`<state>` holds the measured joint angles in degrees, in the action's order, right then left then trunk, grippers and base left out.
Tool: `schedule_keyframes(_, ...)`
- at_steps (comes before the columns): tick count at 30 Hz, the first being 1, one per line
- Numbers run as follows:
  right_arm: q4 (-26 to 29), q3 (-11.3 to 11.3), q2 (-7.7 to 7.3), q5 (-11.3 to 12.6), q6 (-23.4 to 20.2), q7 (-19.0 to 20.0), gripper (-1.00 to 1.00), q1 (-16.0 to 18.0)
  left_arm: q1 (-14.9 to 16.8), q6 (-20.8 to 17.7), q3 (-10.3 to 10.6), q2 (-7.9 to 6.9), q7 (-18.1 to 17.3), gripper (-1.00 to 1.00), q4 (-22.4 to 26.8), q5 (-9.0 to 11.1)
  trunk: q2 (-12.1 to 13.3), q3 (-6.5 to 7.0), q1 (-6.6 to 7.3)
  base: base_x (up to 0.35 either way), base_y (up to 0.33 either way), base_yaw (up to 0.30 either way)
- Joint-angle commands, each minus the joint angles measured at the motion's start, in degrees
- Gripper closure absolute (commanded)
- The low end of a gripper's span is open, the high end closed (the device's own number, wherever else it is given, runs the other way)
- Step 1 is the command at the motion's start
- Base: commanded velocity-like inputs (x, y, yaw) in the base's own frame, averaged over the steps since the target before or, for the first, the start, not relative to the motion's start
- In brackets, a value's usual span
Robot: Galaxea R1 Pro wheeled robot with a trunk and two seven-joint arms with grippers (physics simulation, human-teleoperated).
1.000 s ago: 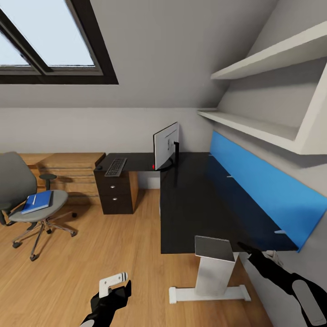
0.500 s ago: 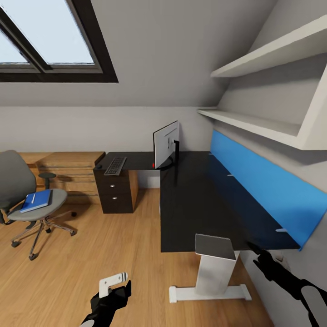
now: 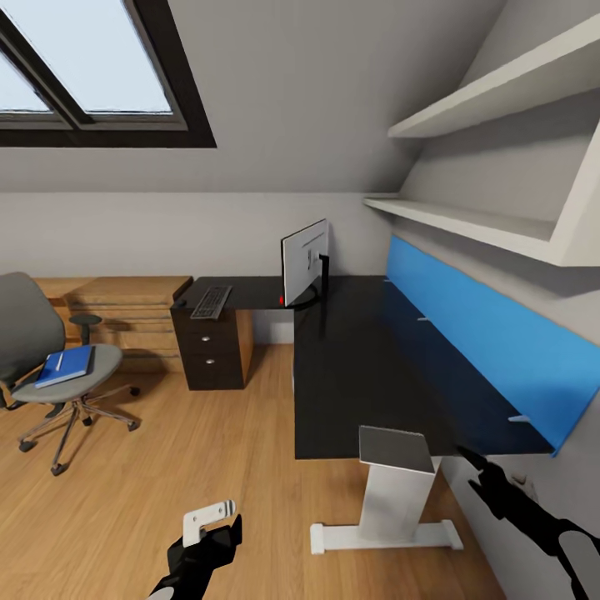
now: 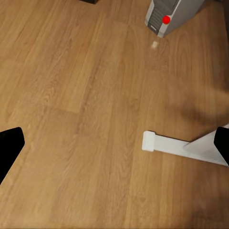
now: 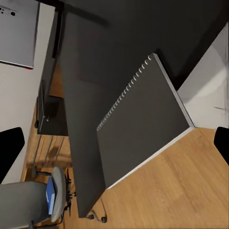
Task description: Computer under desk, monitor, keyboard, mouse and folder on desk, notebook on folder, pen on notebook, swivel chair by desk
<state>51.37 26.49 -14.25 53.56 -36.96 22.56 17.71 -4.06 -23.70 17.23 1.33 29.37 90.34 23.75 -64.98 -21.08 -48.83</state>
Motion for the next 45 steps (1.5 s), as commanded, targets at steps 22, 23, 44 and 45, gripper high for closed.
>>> schedule_keyframes(22,-0.66,0.11,0.06,0.07,-0.23,0.21,-1.00,0.05,0.02,-0.19,0.09,-0.01,0.43,-1.00,0.02,0.50,-8.88,-4.01,-4.84,0.000,0.000,0.000)
schedule_keyframes(23,-0.66,0.09,0.09,0.06,-0.19,0.21,-1.00,0.05,0.02,-0.18,0.09,-0.01,0.43,-1.00,0.02,0.50,-9.28,-4.19,-5.06,0.000,0.000,0.000)
schedule_keyframes(44,-0.66,0.11,0.13,0.31,-0.37,5.28,-1.00,0.05,0.02,-0.20,0.02,-0.01,0.43,-1.00,0.01,0.50,-17.70,-7.96,-9.68,0.000,0.000,0.000)
schedule_keyframes(45,-0.66,0.10,0.12,0.28,-0.38,6.04,-1.00,0.05,0.02,-0.20,0.01,-0.01,0.43,-1.00,0.01,0.50,-18.10,-8.14,-9.90,0.000,0.000,0.000)
